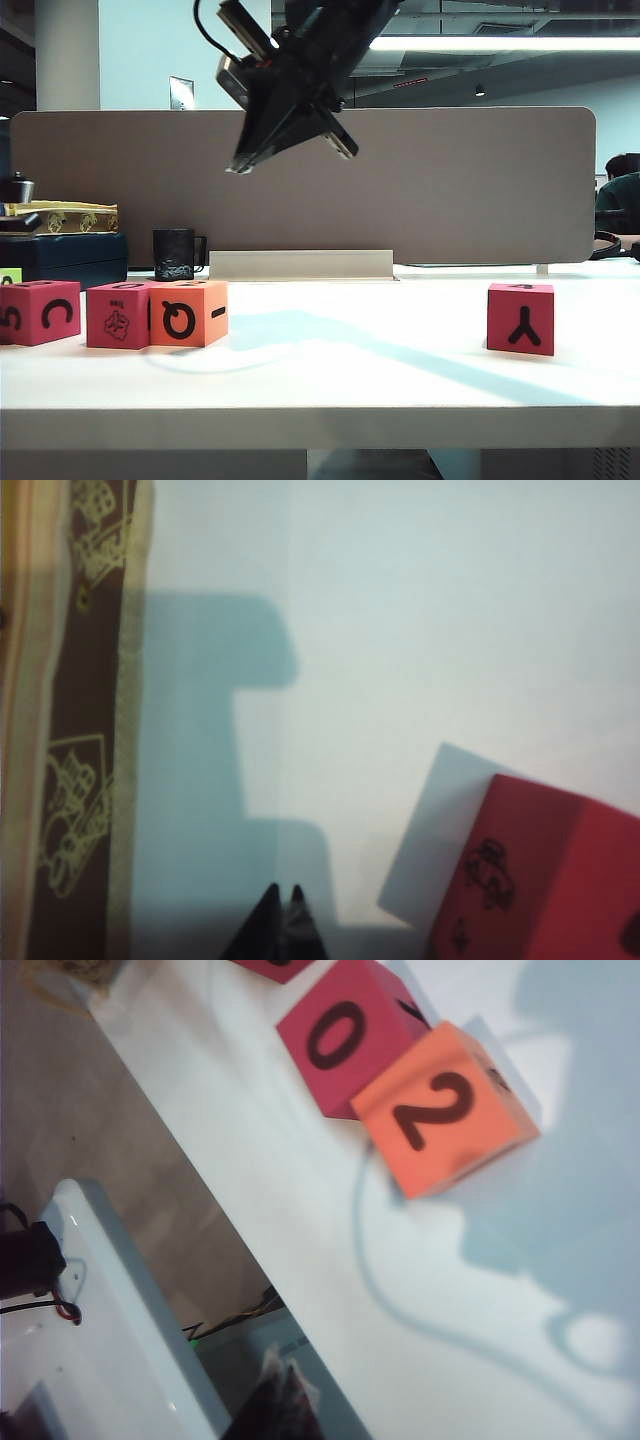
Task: Select the appropriate blocks from the scattered letter blocks on the table and arrange them in a row to spell out "2024".
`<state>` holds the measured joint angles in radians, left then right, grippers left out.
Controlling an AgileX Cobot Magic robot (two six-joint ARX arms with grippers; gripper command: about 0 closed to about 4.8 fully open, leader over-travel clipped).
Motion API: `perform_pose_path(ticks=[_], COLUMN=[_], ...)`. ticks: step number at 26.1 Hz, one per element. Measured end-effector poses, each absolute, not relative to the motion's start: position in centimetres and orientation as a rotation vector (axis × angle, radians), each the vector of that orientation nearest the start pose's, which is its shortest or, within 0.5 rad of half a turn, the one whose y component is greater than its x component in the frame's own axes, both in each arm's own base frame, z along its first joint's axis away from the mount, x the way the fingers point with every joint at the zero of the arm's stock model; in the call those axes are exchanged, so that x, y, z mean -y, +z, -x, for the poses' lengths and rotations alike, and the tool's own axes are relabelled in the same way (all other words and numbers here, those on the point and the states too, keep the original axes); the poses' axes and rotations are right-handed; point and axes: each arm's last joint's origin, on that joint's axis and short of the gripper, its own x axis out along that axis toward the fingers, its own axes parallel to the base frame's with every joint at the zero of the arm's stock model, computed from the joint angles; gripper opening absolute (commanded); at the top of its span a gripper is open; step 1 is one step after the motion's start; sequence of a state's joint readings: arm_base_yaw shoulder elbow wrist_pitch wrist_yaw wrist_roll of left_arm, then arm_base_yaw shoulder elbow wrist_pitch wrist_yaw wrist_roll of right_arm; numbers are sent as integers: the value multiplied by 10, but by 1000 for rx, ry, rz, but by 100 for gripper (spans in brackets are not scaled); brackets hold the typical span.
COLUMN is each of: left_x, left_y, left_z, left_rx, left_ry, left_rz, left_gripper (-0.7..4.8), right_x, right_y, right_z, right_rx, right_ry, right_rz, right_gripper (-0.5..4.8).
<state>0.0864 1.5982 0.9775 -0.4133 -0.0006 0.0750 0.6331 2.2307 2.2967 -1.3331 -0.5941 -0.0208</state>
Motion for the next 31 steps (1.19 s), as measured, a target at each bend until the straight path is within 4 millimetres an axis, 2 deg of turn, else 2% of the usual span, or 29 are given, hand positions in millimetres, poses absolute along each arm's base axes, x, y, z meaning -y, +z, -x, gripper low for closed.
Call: perform_pose_path(ticks=[3, 5, 7, 9, 15, 19, 31], left_x=[-30, -32, -33, -32, -30, -29, -17], left_y=[189, 188, 188, 187, 181, 177, 179], left_z=[-310, -310, -311, -312, -315, -316, -317], left_rx=[-1040, -1043, -1030, -1027, -1033, -1037, -1023], left_ry=[38, 28, -12, -38, -86, -137, -277], left_rz=[-11, 6, 37, 52, 106, 140, 195], left_gripper=[-6, -6, -6, -6, -6, -6, -6], right_x=[-284, -285, -280, -277, -275, -274, -274], right_y=[306, 316, 339, 345, 351, 364, 363], right_z=[-348, -342, -336, -335, -329, -319, -319], right_rx=[-1288, -1233, -1123, -1092, -1083, -1033, -1036], right_ry=[1023, 979, 927, 901, 876, 840, 836], right_rz=[108, 163, 208, 220, 250, 310, 314], right_gripper=[-2, -2, -2, -2, -2, -2, -1])
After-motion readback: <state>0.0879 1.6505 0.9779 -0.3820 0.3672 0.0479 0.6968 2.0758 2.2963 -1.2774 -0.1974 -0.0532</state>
